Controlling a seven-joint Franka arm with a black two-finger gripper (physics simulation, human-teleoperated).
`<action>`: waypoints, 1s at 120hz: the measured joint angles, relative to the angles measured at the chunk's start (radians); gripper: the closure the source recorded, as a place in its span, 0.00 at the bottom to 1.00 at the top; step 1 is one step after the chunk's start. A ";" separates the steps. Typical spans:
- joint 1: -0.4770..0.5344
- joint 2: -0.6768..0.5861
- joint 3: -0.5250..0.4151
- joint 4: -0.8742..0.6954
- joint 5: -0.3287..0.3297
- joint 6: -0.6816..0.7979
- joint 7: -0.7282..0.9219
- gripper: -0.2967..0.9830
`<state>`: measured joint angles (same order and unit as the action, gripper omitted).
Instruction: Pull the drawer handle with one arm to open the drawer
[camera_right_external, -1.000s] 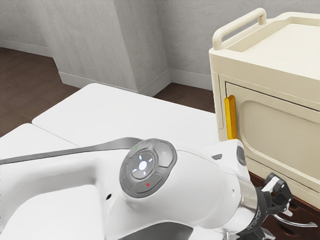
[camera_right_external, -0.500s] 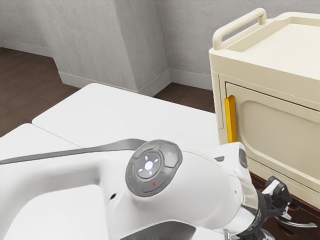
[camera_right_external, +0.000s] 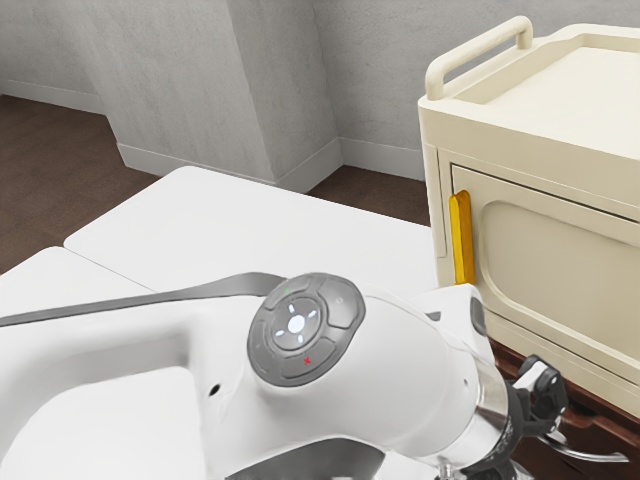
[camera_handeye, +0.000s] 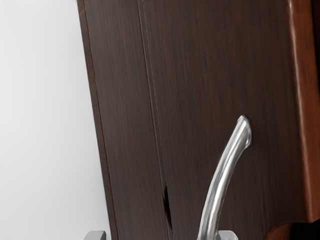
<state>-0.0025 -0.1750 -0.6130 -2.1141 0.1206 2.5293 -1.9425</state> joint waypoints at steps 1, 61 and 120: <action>-0.001 -0.001 0.001 0.000 0.000 -0.003 0.000 0.59; -0.040 -0.052 0.042 0.001 -0.102 -0.165 0.000 0.59; -0.051 -0.135 0.060 -0.014 -0.221 -0.274 0.021 0.59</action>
<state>-0.0537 -0.3098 -0.5528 -2.1278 -0.1002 2.2555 -1.9210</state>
